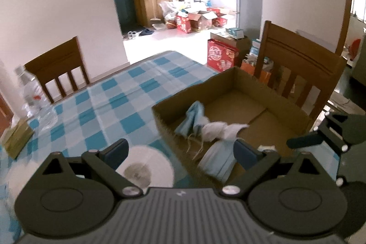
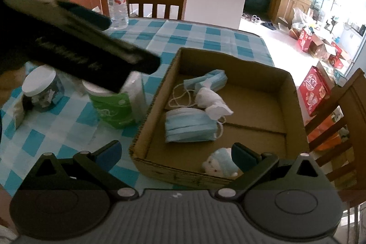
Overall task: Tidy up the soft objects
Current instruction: 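Withdraw both tools from the box back over the table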
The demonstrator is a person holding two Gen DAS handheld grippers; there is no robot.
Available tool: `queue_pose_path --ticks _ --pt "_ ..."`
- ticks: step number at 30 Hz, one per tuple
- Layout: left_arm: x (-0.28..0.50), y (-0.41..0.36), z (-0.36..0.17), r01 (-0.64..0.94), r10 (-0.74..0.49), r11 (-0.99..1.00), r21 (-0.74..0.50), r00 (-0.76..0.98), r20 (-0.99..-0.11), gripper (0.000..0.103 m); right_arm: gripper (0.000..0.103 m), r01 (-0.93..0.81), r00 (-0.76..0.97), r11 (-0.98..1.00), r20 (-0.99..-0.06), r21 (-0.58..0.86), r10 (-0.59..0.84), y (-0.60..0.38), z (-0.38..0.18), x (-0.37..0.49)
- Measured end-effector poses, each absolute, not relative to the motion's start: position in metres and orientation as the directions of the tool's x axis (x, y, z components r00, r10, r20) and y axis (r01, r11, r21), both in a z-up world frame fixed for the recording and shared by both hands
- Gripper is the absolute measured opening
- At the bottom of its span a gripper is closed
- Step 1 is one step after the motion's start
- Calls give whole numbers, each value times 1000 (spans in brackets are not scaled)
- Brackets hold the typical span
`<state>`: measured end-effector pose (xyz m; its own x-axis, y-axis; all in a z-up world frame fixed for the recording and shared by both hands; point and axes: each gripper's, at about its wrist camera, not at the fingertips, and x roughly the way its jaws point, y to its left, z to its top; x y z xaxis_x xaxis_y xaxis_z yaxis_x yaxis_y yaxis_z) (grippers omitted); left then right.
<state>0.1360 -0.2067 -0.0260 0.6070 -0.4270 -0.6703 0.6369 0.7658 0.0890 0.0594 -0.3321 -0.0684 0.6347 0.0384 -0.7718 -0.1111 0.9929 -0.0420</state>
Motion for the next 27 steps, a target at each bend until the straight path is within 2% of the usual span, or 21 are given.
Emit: queue_pose_path --ticks 16,27 --pt "119 -83 -32 517 -352 854 57 655 -668 98 103 -112 637 993 -770 -44 38 -258 -60 69" --pt "119 6 -51 462 -317 887 17 635 -705 98 103 -164 625 985 -777 -42 72 -186 -54 77"
